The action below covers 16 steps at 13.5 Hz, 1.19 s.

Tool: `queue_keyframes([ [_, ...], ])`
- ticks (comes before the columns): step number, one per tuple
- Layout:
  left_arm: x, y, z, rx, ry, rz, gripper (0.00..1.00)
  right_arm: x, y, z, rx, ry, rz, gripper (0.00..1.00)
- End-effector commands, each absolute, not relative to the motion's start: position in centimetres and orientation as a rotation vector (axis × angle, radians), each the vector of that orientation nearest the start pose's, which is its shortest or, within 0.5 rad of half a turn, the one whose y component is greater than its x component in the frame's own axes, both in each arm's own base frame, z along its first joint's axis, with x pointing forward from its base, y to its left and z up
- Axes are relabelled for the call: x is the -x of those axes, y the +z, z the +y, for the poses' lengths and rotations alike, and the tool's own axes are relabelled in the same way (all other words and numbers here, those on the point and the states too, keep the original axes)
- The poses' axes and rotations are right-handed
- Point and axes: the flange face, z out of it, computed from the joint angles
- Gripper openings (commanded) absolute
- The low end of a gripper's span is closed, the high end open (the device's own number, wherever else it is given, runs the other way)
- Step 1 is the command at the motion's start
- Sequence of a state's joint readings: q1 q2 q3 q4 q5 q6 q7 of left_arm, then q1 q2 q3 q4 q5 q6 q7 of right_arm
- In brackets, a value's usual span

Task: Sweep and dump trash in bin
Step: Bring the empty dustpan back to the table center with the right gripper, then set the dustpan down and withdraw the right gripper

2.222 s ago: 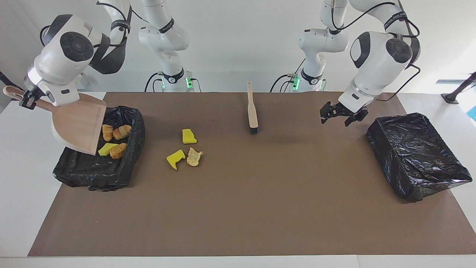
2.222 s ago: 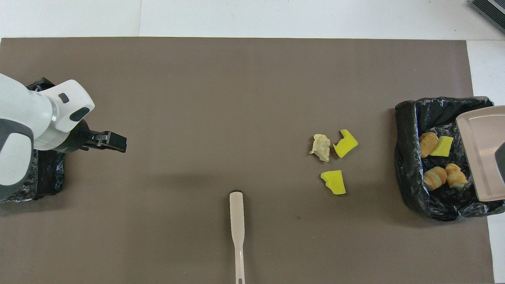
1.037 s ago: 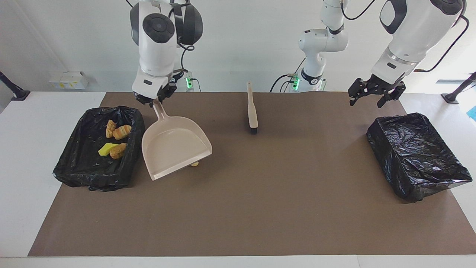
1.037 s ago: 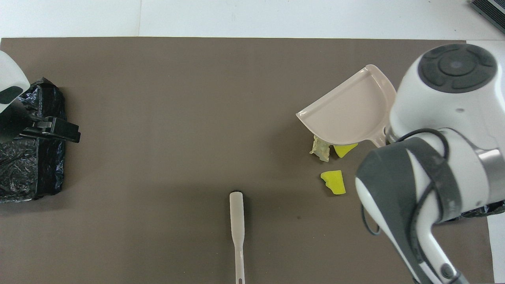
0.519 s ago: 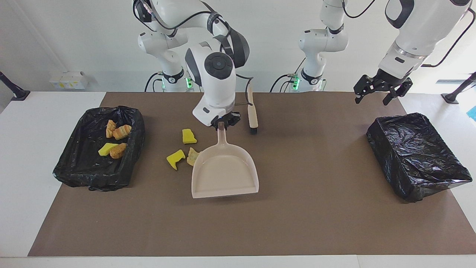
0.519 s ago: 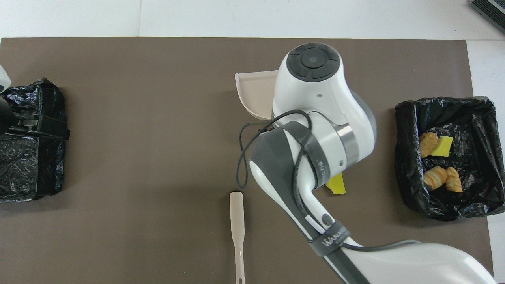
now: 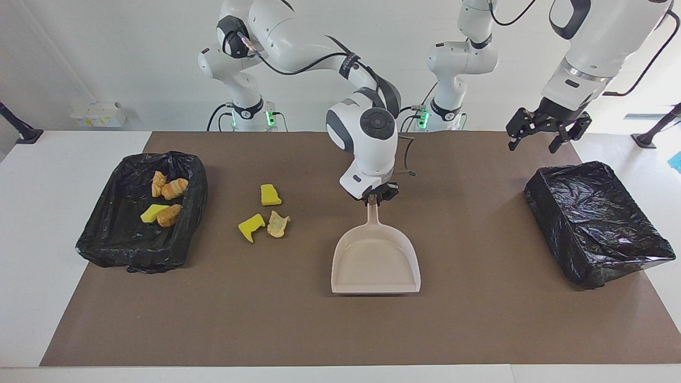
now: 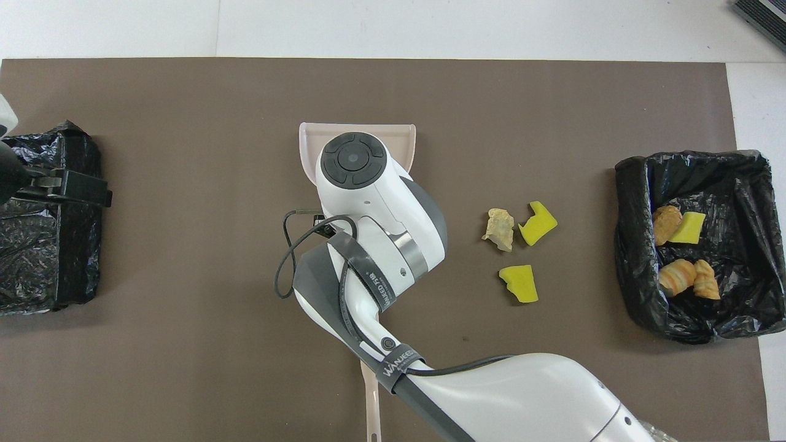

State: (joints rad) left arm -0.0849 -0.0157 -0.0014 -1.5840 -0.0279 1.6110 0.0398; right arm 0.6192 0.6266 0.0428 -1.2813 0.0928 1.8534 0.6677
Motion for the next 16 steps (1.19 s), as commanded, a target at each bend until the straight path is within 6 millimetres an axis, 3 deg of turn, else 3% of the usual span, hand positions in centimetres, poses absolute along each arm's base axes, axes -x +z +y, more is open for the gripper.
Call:
queue_keyframes([
  [1, -55.2, 63.0, -5.1, 3.172, -0.079, 0.203, 1.0, -56.8, 36.8, 45.3, 3.062, 0.159, 0.066, 0.0],
  [3, -55.1, 63.0, -5.3, 3.171, -0.077, 0.215, 1.0, -55.9, 35.4, 46.2, 3.069, 0.148, 0.03, 0.0],
  [8, -55.0, 62.7, -4.3, 3.172, -0.073, 0.191, 1.0, -55.8, 34.5, 45.4, 3.094, 0.167, -0.024, 0.04],
  [9, -55.0, 62.7, -4.3, 3.173, -0.073, 0.188, 1.0, -55.9, 34.4, 45.2, 3.085, 0.174, -0.013, 0.15],
  [10, -55.0, 62.7, -4.3, 3.173, -0.07, 0.188, 1.0, -56.0, 34.4, 45.1, 3.086, 0.181, -0.01, 0.44],
  [11, -55.0, 62.7, -4.3, 3.172, -0.07, 0.195, 1.0, -56.0, 34.5, 45.0, 3.091, 0.181, -0.013, 0.98],
  [12, -55.0, 62.7, -4.3, 3.172, -0.073, 0.193, 1.0, -55.9, 35.3, 45.0, 3.081, 0.178, -0.012, 1.0],
  [16, -54.9, 62.6, -4.3, 3.172, -0.068, 0.193, 1.0, -54.6, 42.8, 42.8, 3.086, 0.212, 0.006, 1.0],
])
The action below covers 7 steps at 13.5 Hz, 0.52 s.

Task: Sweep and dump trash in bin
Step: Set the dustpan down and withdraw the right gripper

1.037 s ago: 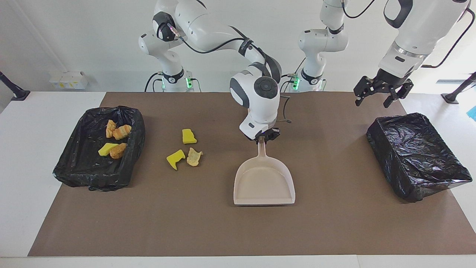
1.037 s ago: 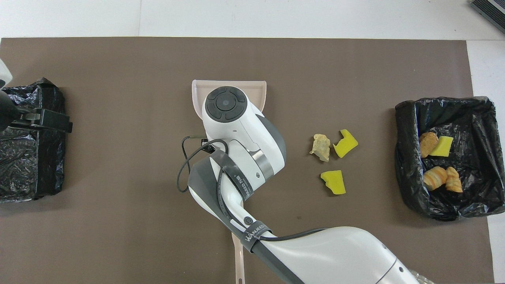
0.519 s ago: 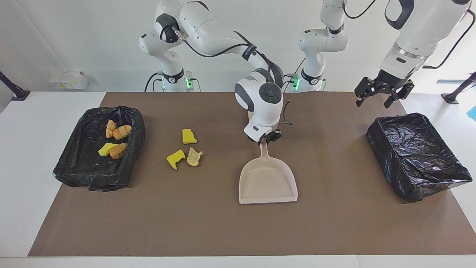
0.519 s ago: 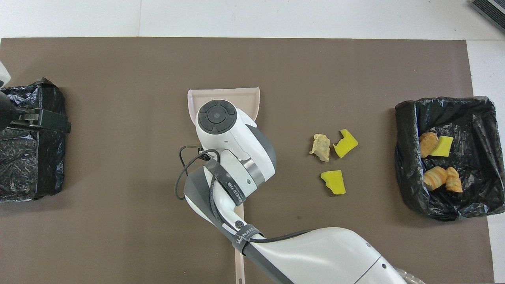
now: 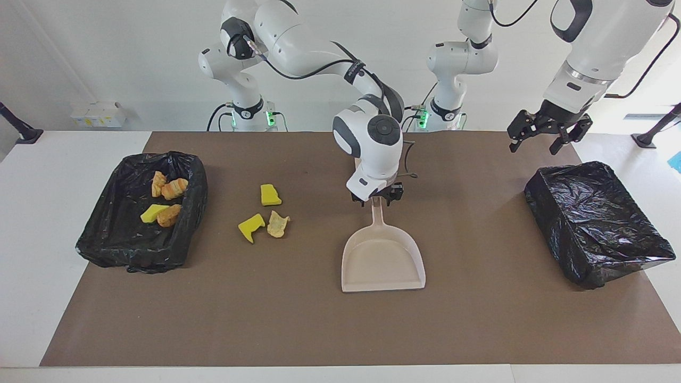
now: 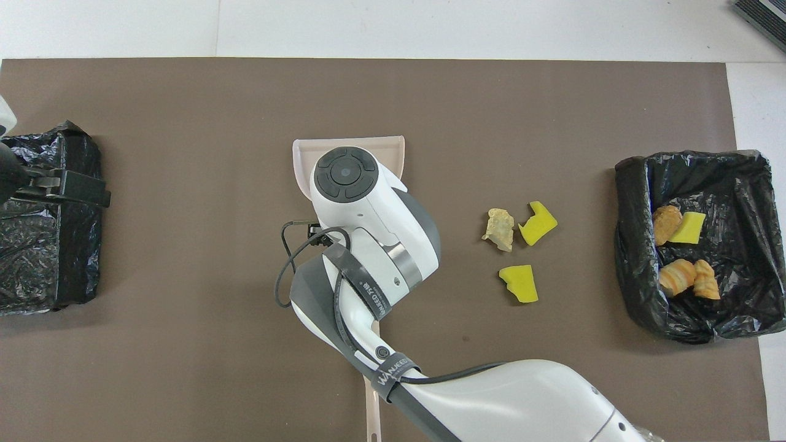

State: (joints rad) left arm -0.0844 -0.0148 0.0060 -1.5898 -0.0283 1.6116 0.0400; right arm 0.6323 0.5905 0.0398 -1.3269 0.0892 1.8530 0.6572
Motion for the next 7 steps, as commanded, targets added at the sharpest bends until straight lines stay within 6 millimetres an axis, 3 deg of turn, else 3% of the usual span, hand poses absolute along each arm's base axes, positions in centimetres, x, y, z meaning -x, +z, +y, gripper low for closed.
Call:
queue_keyframes([
  [1, -55.0, 62.7, -4.3, 3.173, -0.07, 0.188, 1.0, -53.9, 44.3, 41.7, 3.094, 0.239, 0.02, 1.0],
  [2, -55.0, 62.7, -4.3, 3.173, -0.07, 0.183, 1.0, -53.1, 45.9, 40.4, 3.091, 0.257, 0.032, 1.0],
  [4, -55.0, 62.7, -4.2, 3.165, -0.063, 0.183, 1.0, -49.5, 48.0, 38.4, 3.089, 0.33, 0.042, 1.0],
  [6, -54.9, 62.7, -4.1, 3.158, -0.053, 0.186, 1.0, -45.3, 48.2, 37.5, 3.084, 0.384, 0.031, 1.0],
  [7, -54.9, 62.7, -4.0, 3.144, -0.053, 0.193, 1.0, -42.8, 47.2, 37.8, 3.053, 0.427, 0.036, 1.0],
])
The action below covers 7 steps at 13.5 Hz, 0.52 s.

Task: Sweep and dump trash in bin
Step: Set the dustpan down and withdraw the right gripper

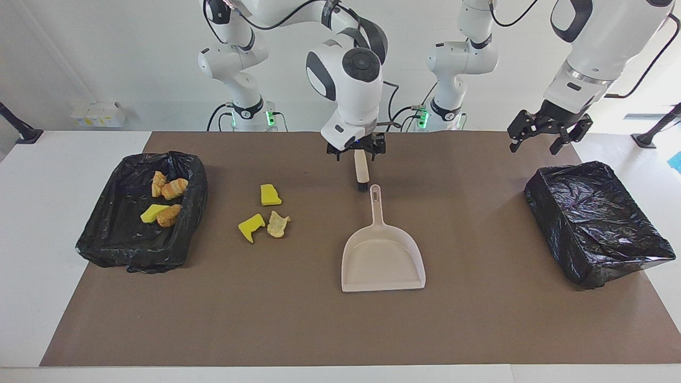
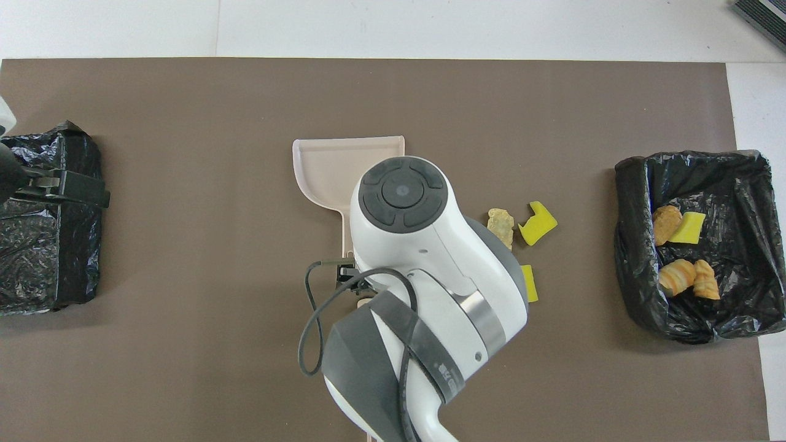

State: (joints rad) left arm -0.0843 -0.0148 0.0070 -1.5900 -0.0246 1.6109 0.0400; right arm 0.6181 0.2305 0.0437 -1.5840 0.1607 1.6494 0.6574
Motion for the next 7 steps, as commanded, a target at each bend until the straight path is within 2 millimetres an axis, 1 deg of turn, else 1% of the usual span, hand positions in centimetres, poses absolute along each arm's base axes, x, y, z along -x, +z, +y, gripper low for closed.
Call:
queue_keyframes([
  [1, -54.9, 62.6, -4.0, 3.142, -0.053, 0.195, 1.0, -40.4, 45.9, 37.5, 3.031, 0.398, 0.062, 1.0],
  [2, -54.9, 62.6, -4.1, 3.142, -0.053, 0.198, 1.0, -38.0, 44.4, 37.1, 3.008, 0.36, 0.076, 1.0],
  [3, -54.9, 62.6, -4.1, 3.142, -0.053, 0.198, 1.0, -35.8, 43.2, 37.1, 2.985, 0.357, 0.073, 1.0],
  [4, -54.9, 62.7, -4.0, 3.142, -0.055, 0.195, 1.0, -34.4, 41.9, 37.7, 2.983, 0.368, 0.064, 1.0],
  [5, -54.9, 62.6, -4.0, 3.142, -0.043, 0.195, 1.0, -32.9, 40.1, 38.9, 2.994, 0.365, 0.074, 1.0],
  [7, -54.7, 62.7, -4.1, 3.142, -0.027, 0.198, 1.0, -31.2, 37.0, 39.2, 2.997, 0.322, 0.093, 1.0],
])
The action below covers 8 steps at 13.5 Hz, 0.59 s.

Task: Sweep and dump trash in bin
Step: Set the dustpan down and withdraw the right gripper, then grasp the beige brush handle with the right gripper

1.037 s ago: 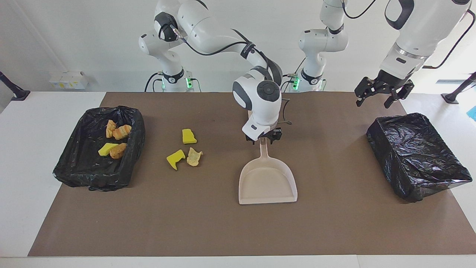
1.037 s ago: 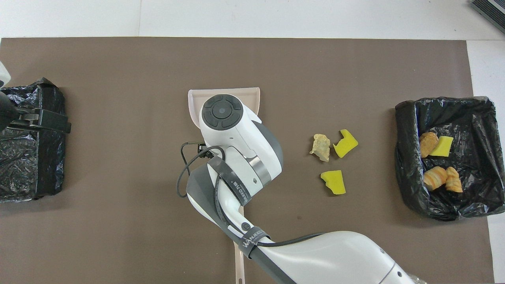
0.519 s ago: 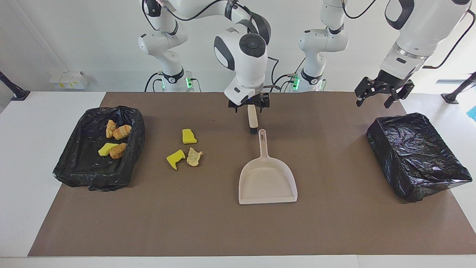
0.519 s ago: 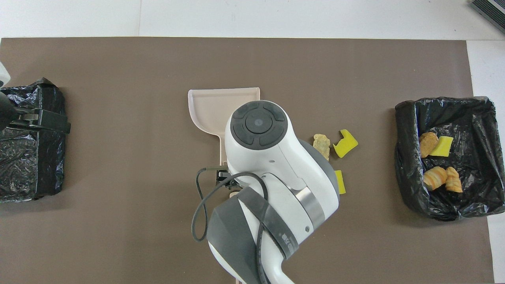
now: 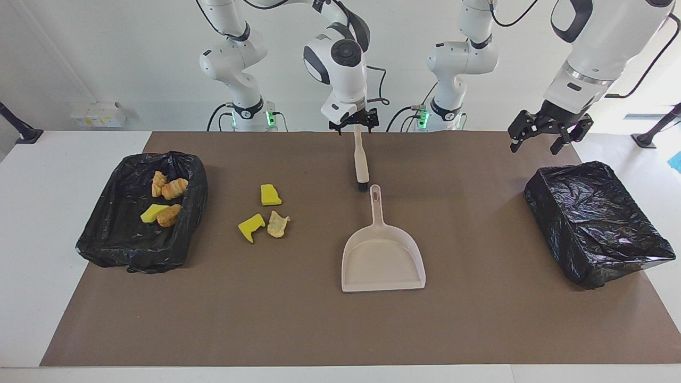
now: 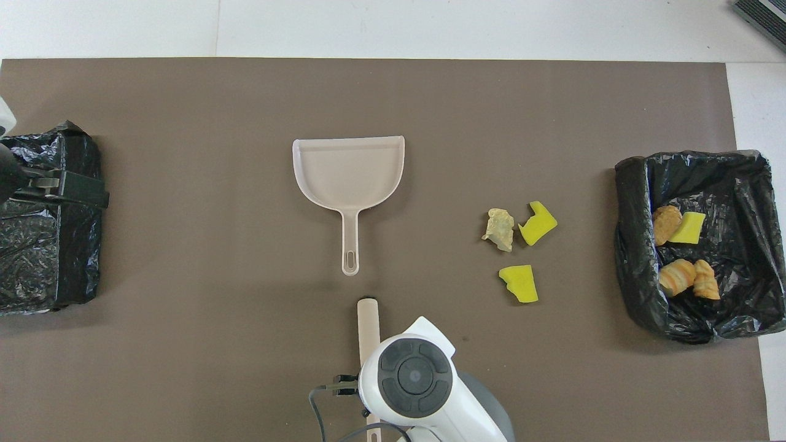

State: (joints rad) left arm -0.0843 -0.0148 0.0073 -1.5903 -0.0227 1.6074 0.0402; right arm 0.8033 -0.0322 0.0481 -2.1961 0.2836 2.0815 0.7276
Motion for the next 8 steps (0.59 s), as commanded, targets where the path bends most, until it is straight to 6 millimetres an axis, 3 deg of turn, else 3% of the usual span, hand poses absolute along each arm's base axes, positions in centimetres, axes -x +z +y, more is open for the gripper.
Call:
queue_keyframes([
  [1, -54.6, 62.6, -4.1, 3.14, -0.01, 0.198, 1.0, -30.2, 35.5, 39.5, 3.005, 0.321, 0.086, 1.0],
  [3, -54.3, 62.3, -3.8, 3.138, 0.017, 0.243, 1.0, -28.6, 33.8, 40.4, 3.003, 0.308, 0.163, 1.0],
  [4, -54.2, 62.5, -2.4, 3.137, 0.012, 0.282, 1.0, -27.8, 33.2, 40.7, 3.004, 0.321, 0.166, 1.0],
  [6, -54.2, 62.5, -1.6, 3.141, 0.009, 0.259, 1.0, -27.6, 32.9, 40.7, 3.008, 0.325, 0.165, 1.0],
  [7, -54.2, 62.4, -1.7, 3.143, 0.011, 0.225, 1.0, -27.6, 33.0, 40.7, 3.011, 0.331, 0.161, 0.97],
  [8, -54.2, 62.4, -1.8, 3.145, 0.012, 0.205, 1.0, -27.5, 33.0, 40.7, 3.012, 0.334, 0.158, 0.88],
])
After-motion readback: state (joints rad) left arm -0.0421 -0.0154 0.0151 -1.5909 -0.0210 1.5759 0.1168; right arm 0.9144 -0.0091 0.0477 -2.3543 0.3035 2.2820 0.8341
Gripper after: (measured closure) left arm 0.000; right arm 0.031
